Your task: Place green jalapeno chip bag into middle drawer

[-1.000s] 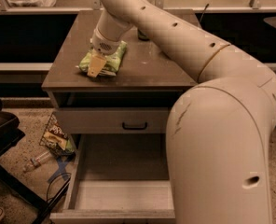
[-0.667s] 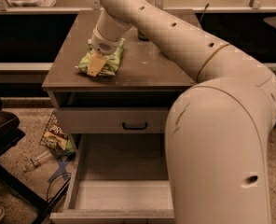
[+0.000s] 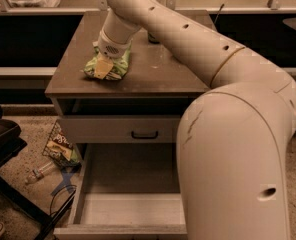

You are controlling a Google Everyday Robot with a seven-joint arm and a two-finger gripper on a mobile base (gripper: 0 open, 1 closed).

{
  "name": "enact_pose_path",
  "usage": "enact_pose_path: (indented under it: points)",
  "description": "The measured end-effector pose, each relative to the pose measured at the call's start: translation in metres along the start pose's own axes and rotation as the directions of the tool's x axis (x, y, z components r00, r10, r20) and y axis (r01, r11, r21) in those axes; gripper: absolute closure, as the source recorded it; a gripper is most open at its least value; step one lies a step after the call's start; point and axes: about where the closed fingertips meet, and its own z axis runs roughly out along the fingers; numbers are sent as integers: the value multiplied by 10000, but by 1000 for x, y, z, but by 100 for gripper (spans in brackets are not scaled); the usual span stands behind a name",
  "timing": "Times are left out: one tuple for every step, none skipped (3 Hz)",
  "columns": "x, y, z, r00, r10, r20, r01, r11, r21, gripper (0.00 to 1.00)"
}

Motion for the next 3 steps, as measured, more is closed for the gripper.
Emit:
enact_pose_path:
  points:
    - [4, 2, -3, 10000, 55, -51, -54, 10000, 42, 100]
    - [33, 23, -32, 9979, 485, -436, -468, 9981, 409, 100]
    - [104, 90, -116, 9737, 2070, -953, -1963, 9743, 1102, 100]
